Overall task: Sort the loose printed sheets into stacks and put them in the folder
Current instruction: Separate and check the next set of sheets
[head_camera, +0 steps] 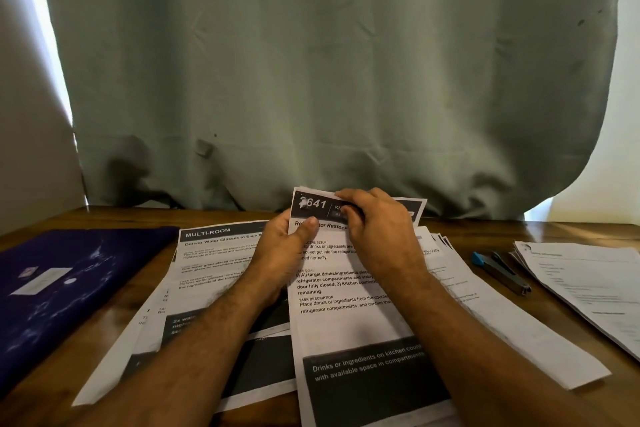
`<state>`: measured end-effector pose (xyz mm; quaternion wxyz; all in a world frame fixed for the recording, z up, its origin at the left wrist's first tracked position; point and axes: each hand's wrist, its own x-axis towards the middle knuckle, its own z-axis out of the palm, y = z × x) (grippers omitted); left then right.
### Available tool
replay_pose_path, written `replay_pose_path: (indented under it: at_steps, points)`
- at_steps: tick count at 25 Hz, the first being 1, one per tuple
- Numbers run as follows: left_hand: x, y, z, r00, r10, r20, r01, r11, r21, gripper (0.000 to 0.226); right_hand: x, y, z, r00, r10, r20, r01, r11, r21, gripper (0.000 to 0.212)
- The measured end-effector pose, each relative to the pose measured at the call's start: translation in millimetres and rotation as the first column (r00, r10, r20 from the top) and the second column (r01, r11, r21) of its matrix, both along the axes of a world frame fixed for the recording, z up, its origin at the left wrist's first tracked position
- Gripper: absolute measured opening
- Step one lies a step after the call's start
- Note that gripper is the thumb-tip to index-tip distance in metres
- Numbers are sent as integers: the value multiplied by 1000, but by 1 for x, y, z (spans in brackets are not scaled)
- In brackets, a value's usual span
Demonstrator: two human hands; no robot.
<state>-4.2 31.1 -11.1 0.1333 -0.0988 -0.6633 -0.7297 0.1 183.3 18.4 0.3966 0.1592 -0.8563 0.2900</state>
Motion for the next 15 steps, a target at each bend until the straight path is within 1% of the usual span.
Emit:
replay_pose_path:
  at_steps: [4,8,15]
  points:
    - [2,3,0,998,28,-58,-27,1000,7,11,0,0,0,1000,4,8,-4,1000,14,36]
    - [3,3,2,997,34,-63,-32,999,29,15,0,-3,0,998,14,55,-18,997,70,42]
    - [4,7,3,994,48,-99,-46,999,22,12,1,-2,1,998,-4,58,1,999,53,47]
